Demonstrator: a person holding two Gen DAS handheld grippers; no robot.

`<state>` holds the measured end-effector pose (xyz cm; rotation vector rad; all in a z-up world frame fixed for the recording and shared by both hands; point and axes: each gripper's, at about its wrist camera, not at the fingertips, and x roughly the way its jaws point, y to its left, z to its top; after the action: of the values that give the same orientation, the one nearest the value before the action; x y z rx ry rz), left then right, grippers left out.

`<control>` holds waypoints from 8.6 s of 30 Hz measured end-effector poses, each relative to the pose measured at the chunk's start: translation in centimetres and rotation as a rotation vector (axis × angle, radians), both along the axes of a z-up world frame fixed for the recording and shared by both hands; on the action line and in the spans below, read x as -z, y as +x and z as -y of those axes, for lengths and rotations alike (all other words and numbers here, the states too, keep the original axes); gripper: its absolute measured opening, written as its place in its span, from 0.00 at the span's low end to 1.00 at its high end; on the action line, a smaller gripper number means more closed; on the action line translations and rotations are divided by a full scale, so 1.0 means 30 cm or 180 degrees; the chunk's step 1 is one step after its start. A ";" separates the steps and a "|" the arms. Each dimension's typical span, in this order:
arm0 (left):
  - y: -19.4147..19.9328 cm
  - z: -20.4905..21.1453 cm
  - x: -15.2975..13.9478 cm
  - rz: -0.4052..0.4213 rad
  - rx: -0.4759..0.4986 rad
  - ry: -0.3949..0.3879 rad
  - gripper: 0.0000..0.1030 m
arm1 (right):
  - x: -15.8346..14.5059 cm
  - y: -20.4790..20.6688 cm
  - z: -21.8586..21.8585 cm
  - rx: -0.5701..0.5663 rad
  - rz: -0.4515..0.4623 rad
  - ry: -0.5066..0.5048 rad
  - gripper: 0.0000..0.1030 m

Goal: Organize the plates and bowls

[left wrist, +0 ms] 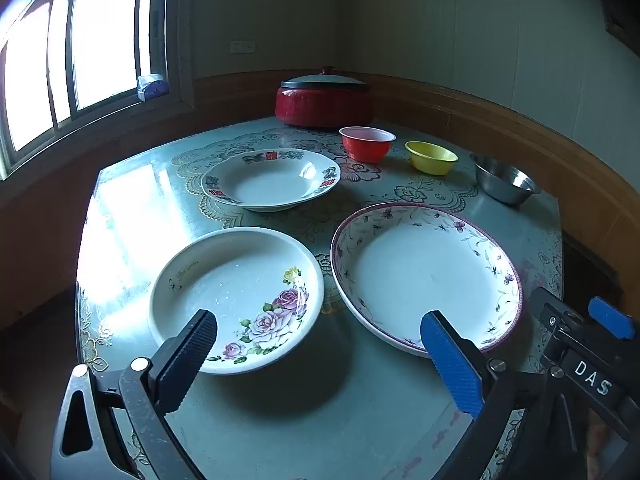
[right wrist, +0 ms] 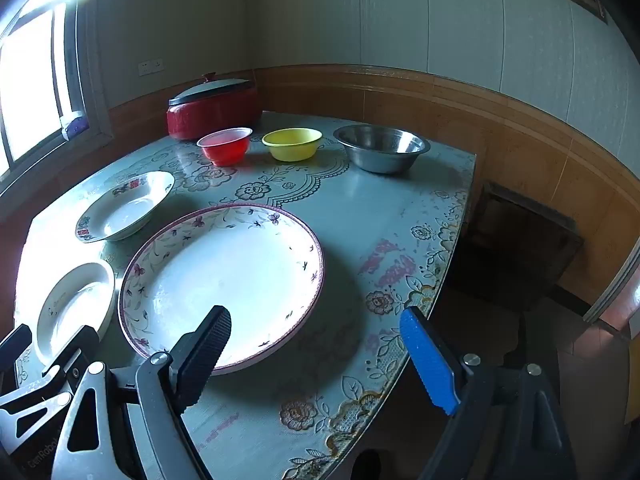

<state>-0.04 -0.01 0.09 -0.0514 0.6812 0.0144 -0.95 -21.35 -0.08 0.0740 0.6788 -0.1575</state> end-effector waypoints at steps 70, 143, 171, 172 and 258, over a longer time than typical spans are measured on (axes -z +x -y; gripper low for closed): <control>-0.026 -0.003 -0.008 -0.0019 0.0013 -0.0025 1.00 | -0.016 -0.024 -0.028 -0.0135 0.0050 0.0075 0.86; 0.091 0.217 0.079 -0.0364 -0.0896 -0.0485 0.99 | -0.006 0.537 0.411 -0.1144 0.0056 -0.0375 0.85; 0.139 0.177 0.157 -0.0732 -0.1183 -0.0604 0.30 | 0.163 0.709 0.134 -0.3004 -0.0935 0.0277 0.25; 0.145 0.183 0.157 -0.0721 -0.1131 -0.0580 0.24 | 0.164 0.704 0.123 -0.3021 -0.0938 0.0248 0.24; 0.093 0.307 0.093 -0.0488 -0.1828 -0.0236 0.07 | 0.111 0.844 -0.059 -0.4318 -0.1058 -0.0489 0.11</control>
<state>2.74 -9.21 -2.70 -0.3184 0.8014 0.5495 24.38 -19.59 -3.39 -0.5707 0.9175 1.1021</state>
